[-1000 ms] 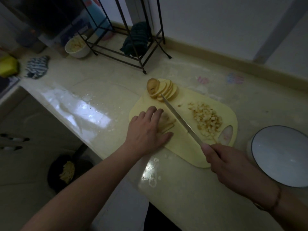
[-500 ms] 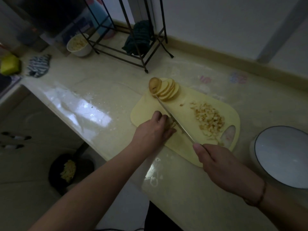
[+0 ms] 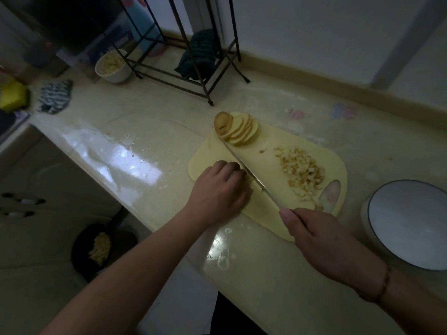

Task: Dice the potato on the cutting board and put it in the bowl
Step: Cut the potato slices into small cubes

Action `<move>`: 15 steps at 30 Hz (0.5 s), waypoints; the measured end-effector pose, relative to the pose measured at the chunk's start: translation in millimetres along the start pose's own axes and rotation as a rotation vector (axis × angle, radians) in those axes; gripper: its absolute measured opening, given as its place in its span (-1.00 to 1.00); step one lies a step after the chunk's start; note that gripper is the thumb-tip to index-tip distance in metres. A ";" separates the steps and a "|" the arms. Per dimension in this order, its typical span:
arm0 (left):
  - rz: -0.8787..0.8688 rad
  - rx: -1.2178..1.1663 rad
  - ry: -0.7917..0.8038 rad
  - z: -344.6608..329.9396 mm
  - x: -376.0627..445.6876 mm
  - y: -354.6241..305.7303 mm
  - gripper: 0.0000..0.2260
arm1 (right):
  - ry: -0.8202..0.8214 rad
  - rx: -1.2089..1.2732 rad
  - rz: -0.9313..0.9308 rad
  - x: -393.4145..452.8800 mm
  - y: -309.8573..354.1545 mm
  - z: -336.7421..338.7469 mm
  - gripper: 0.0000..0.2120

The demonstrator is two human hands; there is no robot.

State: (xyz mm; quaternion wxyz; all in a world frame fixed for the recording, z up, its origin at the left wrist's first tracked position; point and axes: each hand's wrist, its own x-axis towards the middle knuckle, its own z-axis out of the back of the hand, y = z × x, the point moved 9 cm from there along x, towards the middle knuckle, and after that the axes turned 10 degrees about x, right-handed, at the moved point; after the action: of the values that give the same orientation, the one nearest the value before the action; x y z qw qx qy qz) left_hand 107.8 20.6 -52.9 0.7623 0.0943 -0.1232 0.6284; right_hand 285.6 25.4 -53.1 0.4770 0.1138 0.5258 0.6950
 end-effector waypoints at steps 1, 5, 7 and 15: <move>-0.025 -0.033 -0.026 0.7 -0.3 -2.4 -0.72 | 0.005 -0.003 0.003 -0.4 0.2 -1.7 -0.43; -0.059 -0.093 -0.096 4.2 -1.5 -7.5 -0.82 | 0.004 -0.010 0.024 -2.4 3.8 -3.7 -0.46; -0.057 -0.096 -0.107 4.8 -2.0 -6.2 -0.83 | 0.004 -0.012 0.030 -4.5 5.2 -3.3 -0.48; -0.062 -0.133 -0.099 1.1 0.2 -4.7 -0.88 | 0.040 -0.027 0.023 -12.7 1.4 0.9 -0.49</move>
State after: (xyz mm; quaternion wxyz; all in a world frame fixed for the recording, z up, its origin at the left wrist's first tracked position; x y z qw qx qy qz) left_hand 112.4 19.5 -51.7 0.7791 0.0781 -0.1990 0.5893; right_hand 292.0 15.9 -47.2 0.4598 0.0994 0.5246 0.7095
